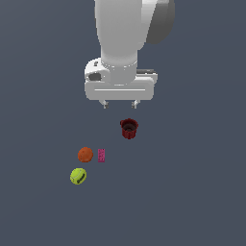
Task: Pick up a designated object from a clutter of objects.
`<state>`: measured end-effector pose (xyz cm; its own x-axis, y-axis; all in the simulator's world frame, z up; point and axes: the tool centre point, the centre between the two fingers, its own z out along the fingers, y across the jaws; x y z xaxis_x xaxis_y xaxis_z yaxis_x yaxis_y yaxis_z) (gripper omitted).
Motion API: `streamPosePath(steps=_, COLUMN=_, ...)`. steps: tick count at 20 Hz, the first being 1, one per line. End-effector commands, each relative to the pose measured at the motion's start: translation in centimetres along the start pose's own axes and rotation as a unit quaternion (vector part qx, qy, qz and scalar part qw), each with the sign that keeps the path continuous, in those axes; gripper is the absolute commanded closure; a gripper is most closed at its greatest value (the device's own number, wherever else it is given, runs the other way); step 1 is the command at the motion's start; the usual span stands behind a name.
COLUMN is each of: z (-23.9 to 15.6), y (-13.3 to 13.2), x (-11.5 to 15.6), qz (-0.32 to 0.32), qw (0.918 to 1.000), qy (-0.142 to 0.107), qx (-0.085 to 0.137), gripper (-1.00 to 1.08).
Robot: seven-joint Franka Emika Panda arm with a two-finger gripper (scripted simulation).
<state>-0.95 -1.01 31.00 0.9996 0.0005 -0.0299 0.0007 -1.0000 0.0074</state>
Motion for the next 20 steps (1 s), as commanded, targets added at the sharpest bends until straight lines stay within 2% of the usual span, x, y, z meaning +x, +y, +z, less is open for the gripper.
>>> streamPosePath(steps=1, z=0.0, y=0.0, x=0.0, qz=0.0, qw=1.0, qy=0.0, qx=0.0, gripper=-0.92)
streamPosePath(steps=9, z=-0.7, y=2.4, x=-0.3, qz=0.001, qw=1.0, qy=0.001, qx=-0.009, gripper=-0.92)
streamPosePath(steps=20, z=-0.1, y=3.1, x=0.8, qz=-0.007, qw=0.9999, qy=0.002, qx=-0.008, gripper=-0.92)
